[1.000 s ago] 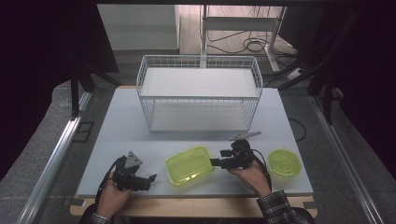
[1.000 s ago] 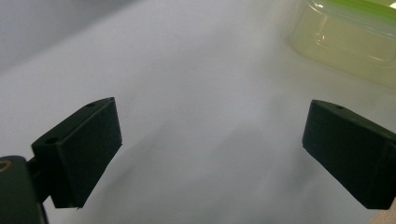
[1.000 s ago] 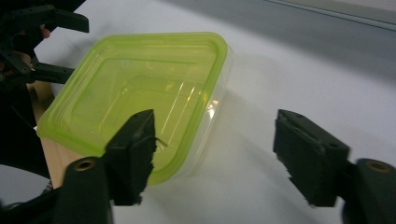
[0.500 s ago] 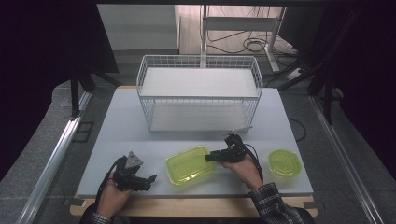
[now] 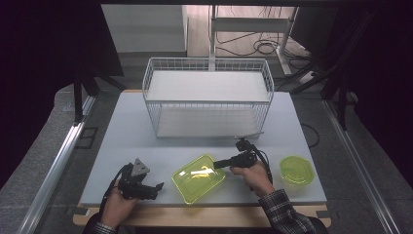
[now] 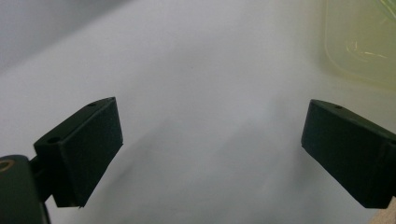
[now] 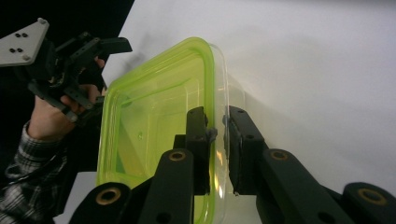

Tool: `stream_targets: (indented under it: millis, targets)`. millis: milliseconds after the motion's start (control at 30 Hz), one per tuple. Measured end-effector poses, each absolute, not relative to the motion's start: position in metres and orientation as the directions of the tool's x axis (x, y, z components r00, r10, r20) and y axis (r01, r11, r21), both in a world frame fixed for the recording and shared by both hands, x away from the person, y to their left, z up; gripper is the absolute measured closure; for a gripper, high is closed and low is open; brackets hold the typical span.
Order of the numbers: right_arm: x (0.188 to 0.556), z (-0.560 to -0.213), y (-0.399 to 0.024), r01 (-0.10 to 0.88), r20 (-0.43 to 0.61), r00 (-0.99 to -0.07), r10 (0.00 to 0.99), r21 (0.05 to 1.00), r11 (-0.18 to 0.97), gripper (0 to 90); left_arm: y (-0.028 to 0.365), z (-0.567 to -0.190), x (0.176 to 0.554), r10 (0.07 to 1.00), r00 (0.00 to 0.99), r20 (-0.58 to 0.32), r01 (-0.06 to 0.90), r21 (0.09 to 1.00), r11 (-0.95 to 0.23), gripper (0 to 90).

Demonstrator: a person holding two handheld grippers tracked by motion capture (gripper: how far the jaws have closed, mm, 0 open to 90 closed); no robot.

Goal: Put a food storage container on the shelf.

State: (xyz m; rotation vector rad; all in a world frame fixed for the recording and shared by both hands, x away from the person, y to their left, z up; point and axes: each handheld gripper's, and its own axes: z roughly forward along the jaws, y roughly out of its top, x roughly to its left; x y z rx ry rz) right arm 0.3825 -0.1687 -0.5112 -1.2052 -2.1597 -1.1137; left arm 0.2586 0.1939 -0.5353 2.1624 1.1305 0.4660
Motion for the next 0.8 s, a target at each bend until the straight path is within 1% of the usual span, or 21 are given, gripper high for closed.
stream_targets:
  millis: [267,500,800]
  targets:
    - [0.380,-0.505,-0.172,0.844,0.682,-0.534,0.500,0.464,0.269,79.7,0.196,-0.535,0.259,0.828,0.560,0.006,0.596,0.692,-0.408,5.4]
    - [0.381,-0.486,-0.184,0.839,0.695,-0.535,0.480,0.503,0.205,79.7,0.197,-0.535,0.259,0.834,0.552,0.003,0.600,0.693,-0.399,5.5]
    - [0.384,-0.463,-0.189,0.823,0.699,-0.556,0.450,0.539,0.179,79.7,0.199,-0.534,0.260,0.838,0.545,-0.006,0.600,0.701,-0.386,5.3]
